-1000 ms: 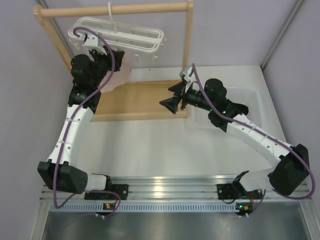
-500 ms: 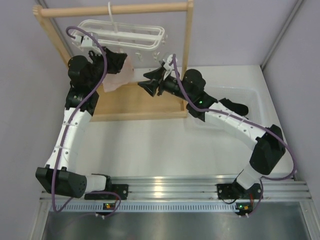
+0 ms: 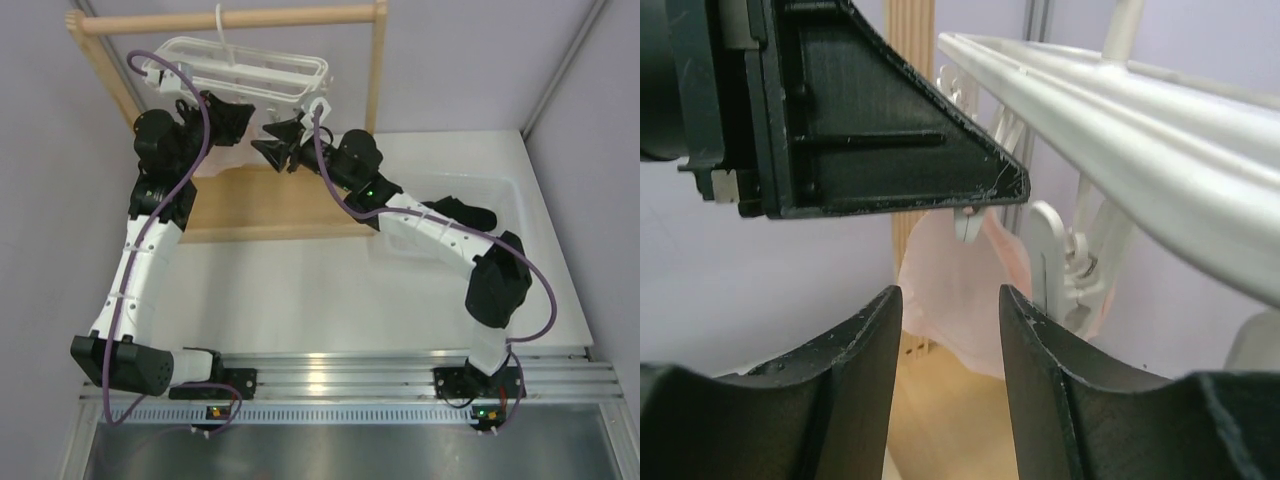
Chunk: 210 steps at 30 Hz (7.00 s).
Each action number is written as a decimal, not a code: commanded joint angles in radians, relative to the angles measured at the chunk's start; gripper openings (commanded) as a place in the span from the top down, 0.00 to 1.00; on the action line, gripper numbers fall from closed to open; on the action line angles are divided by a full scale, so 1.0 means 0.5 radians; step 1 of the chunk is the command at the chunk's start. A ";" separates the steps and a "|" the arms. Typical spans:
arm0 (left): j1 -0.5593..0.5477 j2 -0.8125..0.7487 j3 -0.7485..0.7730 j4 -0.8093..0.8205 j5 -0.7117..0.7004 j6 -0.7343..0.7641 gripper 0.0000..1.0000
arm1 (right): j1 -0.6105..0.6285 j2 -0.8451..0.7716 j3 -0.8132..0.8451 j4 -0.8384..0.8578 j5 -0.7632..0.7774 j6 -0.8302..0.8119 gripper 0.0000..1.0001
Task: Clip the socks to the hanger
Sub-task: Open the clamp at the hanger.
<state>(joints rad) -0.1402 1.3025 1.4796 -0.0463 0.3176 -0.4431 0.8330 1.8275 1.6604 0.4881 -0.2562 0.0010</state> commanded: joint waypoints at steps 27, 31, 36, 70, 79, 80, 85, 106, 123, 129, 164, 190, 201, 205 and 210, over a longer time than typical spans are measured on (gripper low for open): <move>-0.002 -0.096 -0.008 -0.011 -0.061 -0.099 1.00 | 0.077 0.251 0.437 0.251 0.049 -0.192 0.60; -0.002 -0.105 -0.011 -0.018 -0.061 -0.123 1.00 | 0.080 0.281 0.480 0.184 0.021 -0.201 0.64; -0.002 -0.102 -0.011 -0.021 -0.034 -0.157 1.00 | 0.080 0.290 0.483 0.150 -0.003 -0.207 0.73; 0.492 0.012 0.259 0.328 1.149 -0.048 0.41 | -0.175 0.318 0.523 0.220 -0.500 0.805 1.00; 0.569 0.150 0.241 0.969 1.641 -0.430 0.45 | -0.196 0.346 0.533 0.263 -0.586 0.906 1.00; 0.572 0.150 0.223 1.046 1.687 -0.469 0.45 | -0.196 0.349 0.539 0.263 -0.595 0.912 1.00; 0.569 0.162 0.112 1.259 1.706 -0.611 0.47 | -0.199 0.358 0.539 0.279 -0.611 0.928 1.00; 0.541 0.303 0.133 1.176 1.580 -0.491 0.53 | -0.193 0.395 0.572 0.294 -0.684 0.995 1.00; 0.458 0.325 0.103 1.145 1.608 -0.513 0.85 | -0.178 0.419 0.619 0.273 -0.684 1.014 1.00; 0.458 0.279 0.103 0.949 1.491 -0.473 0.98 | -0.175 0.337 0.558 0.095 -0.568 0.702 0.73; 0.339 0.196 0.219 0.166 1.187 -0.046 1.00 | 0.098 0.287 0.585 -0.025 0.236 -0.573 0.64; 0.403 -0.080 0.182 -0.272 0.592 -0.224 0.48 | 0.006 0.248 0.551 -0.034 -0.003 -0.180 1.00; 0.397 0.046 0.201 -0.055 0.681 -0.301 0.48 | -0.006 0.238 0.523 -0.022 -0.101 -0.134 1.00; 0.394 0.049 0.170 0.053 0.706 -0.350 0.48 | -0.012 0.248 0.526 -0.019 -0.110 -0.137 1.00; 0.397 0.049 0.124 0.206 0.767 -0.418 0.48 | -0.006 0.257 0.530 -0.022 -0.110 -0.137 1.00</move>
<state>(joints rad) 0.0589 1.3350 1.5425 -0.0662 0.6525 -0.6117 0.8299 1.9820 1.9129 0.4557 -0.2749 -0.0826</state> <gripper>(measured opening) 0.516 0.117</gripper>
